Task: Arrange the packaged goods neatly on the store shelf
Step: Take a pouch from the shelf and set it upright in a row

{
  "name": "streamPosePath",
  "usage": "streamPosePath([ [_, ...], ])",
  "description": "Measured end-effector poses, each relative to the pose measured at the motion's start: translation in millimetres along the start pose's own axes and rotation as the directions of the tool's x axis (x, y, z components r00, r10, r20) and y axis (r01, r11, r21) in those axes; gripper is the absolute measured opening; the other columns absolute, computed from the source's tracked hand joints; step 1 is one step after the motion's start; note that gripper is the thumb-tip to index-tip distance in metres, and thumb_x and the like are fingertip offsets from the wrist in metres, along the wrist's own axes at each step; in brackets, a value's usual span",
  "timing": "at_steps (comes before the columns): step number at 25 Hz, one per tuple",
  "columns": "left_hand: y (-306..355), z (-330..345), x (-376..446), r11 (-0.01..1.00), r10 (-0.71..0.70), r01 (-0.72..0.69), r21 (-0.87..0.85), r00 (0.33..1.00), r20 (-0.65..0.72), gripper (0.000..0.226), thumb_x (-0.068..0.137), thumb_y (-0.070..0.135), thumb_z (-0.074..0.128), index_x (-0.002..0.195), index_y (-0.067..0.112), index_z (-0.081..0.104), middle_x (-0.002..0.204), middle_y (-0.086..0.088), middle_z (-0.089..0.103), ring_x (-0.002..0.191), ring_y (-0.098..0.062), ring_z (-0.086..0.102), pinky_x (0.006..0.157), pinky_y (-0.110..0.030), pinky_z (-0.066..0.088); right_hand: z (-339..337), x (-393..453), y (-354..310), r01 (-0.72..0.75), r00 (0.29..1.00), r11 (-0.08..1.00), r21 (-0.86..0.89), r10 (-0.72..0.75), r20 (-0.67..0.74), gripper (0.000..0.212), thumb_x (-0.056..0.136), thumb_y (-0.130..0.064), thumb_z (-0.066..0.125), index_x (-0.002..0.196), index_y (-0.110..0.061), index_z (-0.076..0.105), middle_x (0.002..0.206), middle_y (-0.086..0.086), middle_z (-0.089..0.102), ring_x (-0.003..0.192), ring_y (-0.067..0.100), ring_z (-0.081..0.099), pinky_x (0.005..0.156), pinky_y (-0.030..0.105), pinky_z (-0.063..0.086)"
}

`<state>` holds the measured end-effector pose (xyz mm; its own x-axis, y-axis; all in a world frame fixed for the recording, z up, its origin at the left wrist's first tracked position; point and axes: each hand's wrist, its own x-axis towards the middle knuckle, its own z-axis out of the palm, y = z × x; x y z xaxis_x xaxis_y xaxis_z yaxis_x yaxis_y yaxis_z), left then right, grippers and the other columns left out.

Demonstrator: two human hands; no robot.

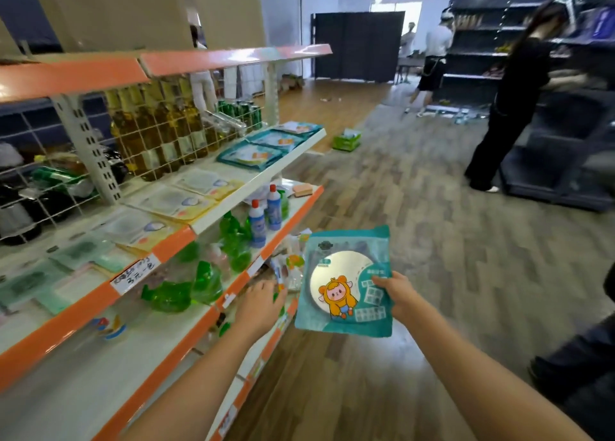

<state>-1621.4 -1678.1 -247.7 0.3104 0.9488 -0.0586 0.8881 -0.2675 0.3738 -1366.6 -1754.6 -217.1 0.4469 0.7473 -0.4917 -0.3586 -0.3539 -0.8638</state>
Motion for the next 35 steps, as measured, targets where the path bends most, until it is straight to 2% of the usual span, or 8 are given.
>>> streamPosePath([
  [5, 29, -12, 71, 0.995, 0.101, -0.100, -0.026, 0.995, 0.022, 0.046, 0.099, 0.042, 0.033, 0.130, 0.013, 0.049, 0.134, -0.010, 0.050, 0.124, -0.028, 0.045, 0.103, -0.040, 0.038, -13, 52, -34, 0.011, 0.998, 0.999, 0.047, -0.009, -0.059, 0.006, 0.092, 0.000, 0.051, 0.095, -0.003, 0.056, 0.085, 0.013, 0.064, 0.073, 0.026, 0.062, 0.064, 0.040, 0.052],
  [11, 51, -14, 182, 0.989, 0.128, -0.122, -0.080, 0.989, 0.073, 0.049, 0.100, 0.043, 0.031, 0.136, 0.013, 0.044, 0.140, -0.013, 0.045, 0.128, -0.029, 0.044, 0.105, -0.040, 0.037, 1, 127, -74, 0.026, 0.994, 0.992, 0.120, -0.012, -0.112, 0.008, 0.094, 0.001, 0.049, 0.093, -0.004, 0.055, 0.084, 0.013, 0.063, 0.073, 0.025, 0.061, 0.065, 0.040, 0.051],
  [15, 70, -21, 248, 0.975, 0.192, -0.184, -0.125, 0.980, 0.054, 0.043, 0.099, 0.039, 0.036, 0.130, 0.013, 0.051, 0.131, -0.011, 0.055, 0.120, -0.029, 0.051, 0.100, -0.038, 0.041, 8, 165, -108, 0.057, 0.988, 0.988, 0.141, -0.036, -0.151, 0.007, 0.093, 0.002, 0.050, 0.091, -0.003, 0.055, 0.083, 0.013, 0.063, 0.073, 0.025, 0.061, 0.070, 0.041, 0.052],
  [19, 90, -13, 307, 0.953, 0.262, -0.249, -0.170, 0.963, 0.057, 0.039, 0.098, 0.039, 0.039, 0.122, 0.014, 0.058, 0.119, -0.010, 0.062, 0.113, -0.028, 0.056, 0.094, -0.037, 0.045, 5, 201, -131, 0.080, 0.979, 0.980, 0.182, -0.043, -0.201, 0.009, 0.093, 0.001, 0.050, 0.091, -0.004, 0.056, 0.083, 0.012, 0.063, 0.073, 0.025, 0.061, 0.066, 0.040, 0.052],
  [22, 106, 3, 334, 0.954, 0.279, -0.258, -0.155, 0.951, 0.131, 0.044, 0.099, 0.040, 0.036, 0.128, 0.012, 0.055, 0.130, -0.010, 0.057, 0.121, -0.027, 0.051, 0.100, -0.035, 0.041, -5, 227, -139, 0.073, 0.976, 0.980, 0.186, -0.032, -0.214, 0.009, 0.093, 0.001, 0.049, 0.097, -0.003, 0.056, 0.083, 0.012, 0.062, 0.073, 0.025, 0.061, 0.066, 0.040, 0.051],
  [25, 129, 18, 365, 0.949, 0.304, -0.283, -0.137, 0.938, 0.164, 0.046, 0.100, 0.040, 0.034, 0.132, 0.012, 0.052, 0.134, -0.008, 0.054, 0.125, -0.026, 0.048, 0.101, -0.035, 0.039, -22, 262, -150, 0.061, 0.970, 0.978, 0.200, -0.011, -0.243, 0.009, 0.094, 0.002, 0.048, 0.094, -0.004, 0.055, 0.083, 0.011, 0.062, 0.073, 0.024, 0.060, 0.066, 0.039, 0.051],
  [31, 187, 34, 437, 0.952, 0.286, -0.262, -0.158, 0.946, 0.152, 0.044, 0.100, 0.038, 0.035, 0.127, 0.011, 0.056, 0.129, -0.009, 0.059, 0.118, -0.025, 0.053, 0.097, -0.035, 0.043, -51, 343, -204, 0.066, 0.978, 0.982, 0.179, -0.028, -0.209, 0.010, 0.094, 0.001, 0.049, 0.090, -0.006, 0.056, 0.083, 0.012, 0.062, 0.072, 0.025, 0.061, 0.067, 0.041, 0.052],
  [35, 228, 30, 493, 0.965, 0.230, -0.211, -0.157, 0.967, 0.114, 0.043, 0.100, 0.039, 0.034, 0.125, 0.011, 0.056, 0.128, -0.013, 0.059, 0.118, -0.029, 0.053, 0.099, -0.037, 0.042, -70, 396, -261, 0.095, 0.985, 0.987, 0.129, -0.074, -0.155, 0.011, 0.093, 0.002, 0.049, 0.088, -0.006, 0.055, 0.080, 0.011, 0.062, 0.070, 0.024, 0.059, 0.062, 0.038, 0.049],
])
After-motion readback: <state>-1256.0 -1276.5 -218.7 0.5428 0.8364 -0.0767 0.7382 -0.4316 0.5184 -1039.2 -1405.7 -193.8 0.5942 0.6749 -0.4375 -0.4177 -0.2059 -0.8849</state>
